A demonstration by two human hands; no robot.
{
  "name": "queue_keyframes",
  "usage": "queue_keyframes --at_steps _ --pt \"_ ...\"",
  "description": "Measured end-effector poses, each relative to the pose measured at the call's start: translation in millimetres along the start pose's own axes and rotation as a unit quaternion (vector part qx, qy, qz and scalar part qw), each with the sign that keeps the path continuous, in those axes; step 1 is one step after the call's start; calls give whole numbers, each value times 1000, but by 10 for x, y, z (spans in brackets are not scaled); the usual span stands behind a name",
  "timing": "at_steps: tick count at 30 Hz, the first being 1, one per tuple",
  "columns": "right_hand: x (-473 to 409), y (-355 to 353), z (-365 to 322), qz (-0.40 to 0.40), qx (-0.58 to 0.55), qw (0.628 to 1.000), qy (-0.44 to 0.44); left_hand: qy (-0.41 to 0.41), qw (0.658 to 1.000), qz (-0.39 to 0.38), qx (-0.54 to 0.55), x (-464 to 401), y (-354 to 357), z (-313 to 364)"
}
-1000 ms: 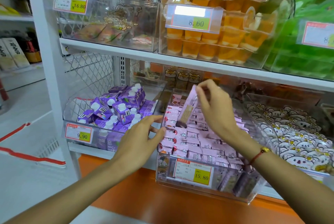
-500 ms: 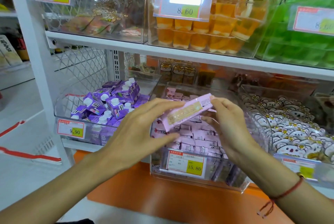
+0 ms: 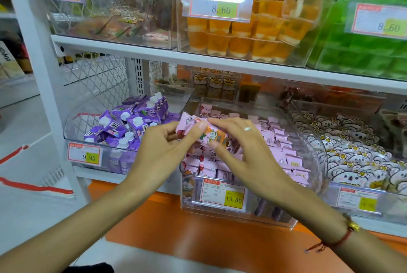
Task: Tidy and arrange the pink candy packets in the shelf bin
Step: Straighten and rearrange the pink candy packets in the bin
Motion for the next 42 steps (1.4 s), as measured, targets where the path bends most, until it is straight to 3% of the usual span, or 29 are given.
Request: queue_keyframes --at_steps 3,6,9,13,17,23,26,31,37,42 --pt "-19 -23 34 27 -49 998 21 29 999 -7 -43 -5 1 4" --pt "-88 -109 185 90 -174 975 105 78 985 28 -151 -26 -84 -37" --pt "-166 -154 379 116 -237 950 169 55 974 11 -221 -66 -148 -197" --pt "-266 -52 472 107 -201 962 153 -26 972 -72 -223 -46 -94 -443" --pt "-393 198 498 41 -110 987 110 -31 977 -83 -193 -37 -65 -480" --pt "-512 324 629 -77 -44 992 85 -22 980 -95 -171 -21 -92 -450" --pt "-437 432 757 -167 72 978 104 -23 980 -96 -171 -33 -93 -446" --pt "-407 402 760 -250 39 959 131 -30 980 -98 -170 -40 -115 -459" --pt "-666 266 819 -163 83 971 151 -25 982 -82 -170 -76 -122 -464" --pt "-797 398 895 -204 166 953 148 -16 982 -66 -174 -88 -121 -476"
Point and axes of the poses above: each hand's wrist, its own x-axis away from the middle knuckle, its own y-axis out of the palm, z = x × y, the point moved 3 cm from there along -x, towards the middle knuckle, and after that the axes turned 1 degree about -y, right-handed, at the moved point
